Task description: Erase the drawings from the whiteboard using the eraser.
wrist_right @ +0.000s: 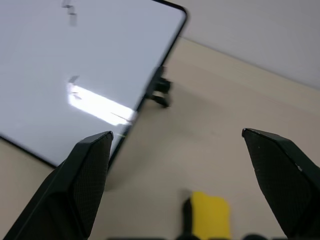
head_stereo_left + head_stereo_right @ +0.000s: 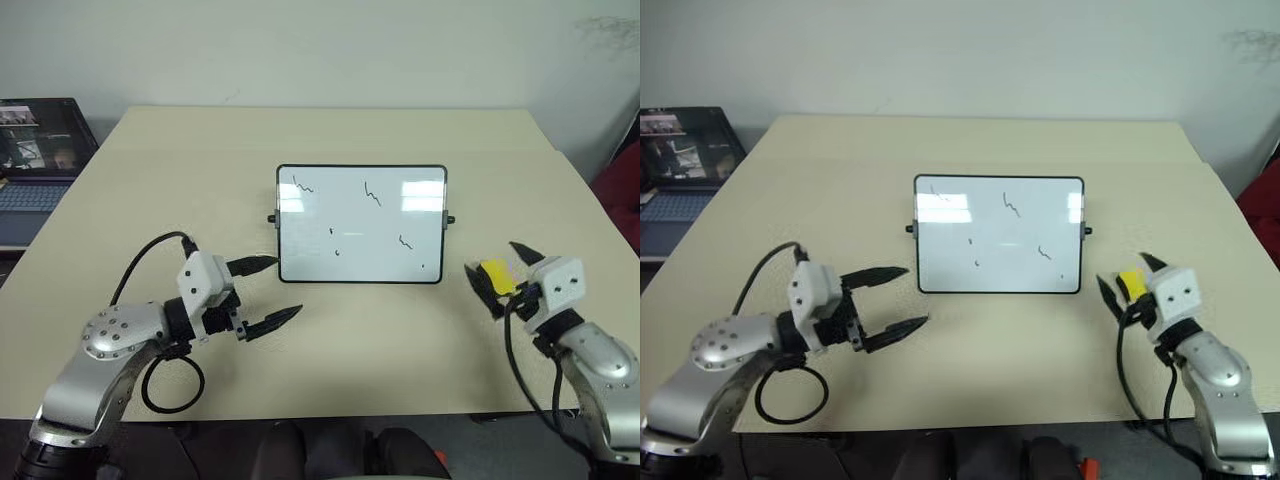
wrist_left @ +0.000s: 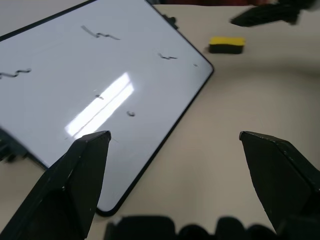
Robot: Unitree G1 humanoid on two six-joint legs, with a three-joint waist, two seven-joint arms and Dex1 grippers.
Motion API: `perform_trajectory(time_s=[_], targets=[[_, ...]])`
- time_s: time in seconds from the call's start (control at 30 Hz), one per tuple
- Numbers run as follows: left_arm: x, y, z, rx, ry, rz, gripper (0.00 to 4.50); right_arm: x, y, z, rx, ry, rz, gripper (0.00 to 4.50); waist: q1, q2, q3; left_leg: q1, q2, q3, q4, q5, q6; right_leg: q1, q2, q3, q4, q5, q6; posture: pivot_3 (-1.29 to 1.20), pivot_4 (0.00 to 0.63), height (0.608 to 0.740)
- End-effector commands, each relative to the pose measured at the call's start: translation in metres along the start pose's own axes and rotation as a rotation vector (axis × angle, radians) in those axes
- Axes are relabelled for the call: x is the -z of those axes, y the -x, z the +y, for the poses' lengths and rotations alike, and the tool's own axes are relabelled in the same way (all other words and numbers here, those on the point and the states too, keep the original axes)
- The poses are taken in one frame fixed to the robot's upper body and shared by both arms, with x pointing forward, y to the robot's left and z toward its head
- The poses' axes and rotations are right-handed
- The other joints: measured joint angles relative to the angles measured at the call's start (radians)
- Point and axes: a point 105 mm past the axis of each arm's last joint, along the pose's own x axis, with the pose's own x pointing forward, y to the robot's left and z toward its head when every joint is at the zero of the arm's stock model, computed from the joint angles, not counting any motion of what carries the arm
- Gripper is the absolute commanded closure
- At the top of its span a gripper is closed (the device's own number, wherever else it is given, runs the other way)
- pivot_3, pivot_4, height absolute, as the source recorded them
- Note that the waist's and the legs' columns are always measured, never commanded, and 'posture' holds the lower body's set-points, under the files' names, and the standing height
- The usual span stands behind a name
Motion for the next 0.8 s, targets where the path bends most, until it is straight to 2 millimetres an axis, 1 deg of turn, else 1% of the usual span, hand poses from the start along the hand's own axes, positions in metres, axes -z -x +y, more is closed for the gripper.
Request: perform_trajectory(time_s=[0.03,0.1,0.13,0.2,0.3,0.4,0.47,0.5,0.63,0.8], targets=[[-0.016,-0.007,-0.006,0.075,-0.038,-0.035,0.0,-0.009,0.0,-0.018,0.049,-0.032,0.072,0.03,0.0,0.0,0.0,0.0,0.0,0.0,0.0,0.0,0.0,0.0,0.0,0.0,0.0,0.0,0.0,0.0,0.15,0.74],[-0.02,-0.01,-0.006,0.096,-0.041,-0.043,0.0,-0.004,0.001,-0.024,0.08,-0.057,0.154,0.03,0.0,0.0,0.0,0.0,0.0,0.0,0.0,0.0,0.0,0.0,0.0,0.0,0.0,0.0,0.0,0.0,0.15,0.74],[-0.021,-0.01,-0.007,0.107,-0.043,-0.041,0.0,-0.003,0.002,-0.024,0.078,-0.091,0.183,0.03,0.0,0.0,0.0,0.0,0.0,0.0,0.0,0.0,0.0,0.0,0.0,0.0,0.0,0.0,0.0,0.0,0.15,0.74],[-0.022,-0.012,-0.008,0.129,-0.048,-0.037,0.0,-0.001,0.005,-0.02,0.057,-0.136,0.236,0.03,0.0,0.0,0.0,0.0,0.0,0.0,0.0,0.0,0.0,0.0,0.0,0.0,0.0,0.0,0.0,0.0,0.15,0.74],[-0.025,-0.015,-0.016,0.21,-0.043,-0.038,0.0,0.004,0.006,-0.01,0.017,-0.218,0.3,0.03,0.0,0.0,0.0,-0.001,0.0,0.0,0.0,0.0,0.0,-0.001,0.0,0.001,0.0,0.0,0.0,0.0,0.15,0.74],[-0.026,-0.016,-0.021,0.262,-0.046,-0.028,0.0,0.011,0.003,-0.01,0.03,-0.25,0.344,0.03,-0.002,0.0,0.0,-0.001,0.0,0.001,0.0,0.0,0.0,-0.001,0.0,0.001,0.0,0.0,0.0,0.0,0.15,0.74],[-0.028,-0.018,-0.019,0.276,-0.048,-0.038,0.0,0.012,-0.003,-0.007,0.014,-0.28,0.358,0.03,-0.002,0.0,0.001,-0.001,0.0,0.001,0.0,0.0,0.0,-0.001,0.0,0.001,0.0,0.0,0.0,0.0,0.15,0.74],[-0.029,-0.019,-0.017,0.28,-0.047,-0.046,0.0,0.012,-0.005,-0.006,0.005,-0.281,0.366,0.03,-0.002,0.0,0.001,-0.001,0.0,0.001,0.0,0.0,0.0,-0.001,0.0,0.001,0.0,0.0,0.0,0.0,0.15,0.74],[-0.031,-0.021,-0.012,0.286,-0.058,-0.055,0.0,0.018,-0.01,-0.012,0.03,-0.283,0.404,0.03,-0.001,0.0,0.001,-0.001,0.0,0.0,0.0,0.0,0.0,-0.001,0.001,0.001,0.0,0.0,0.0,0.0,0.15,0.74],[-0.032,-0.024,-0.012,0.292,-0.058,-0.073,0.0,0.03,-0.013,-0.017,0.018,-0.27,0.451,0.03,-0.001,0.001,0.001,-0.002,0.0,0.001,0.0,0.0,0.0,-0.002,0.001,0.002,-0.001,0.0,0.001,0.0,0.15,0.74]])
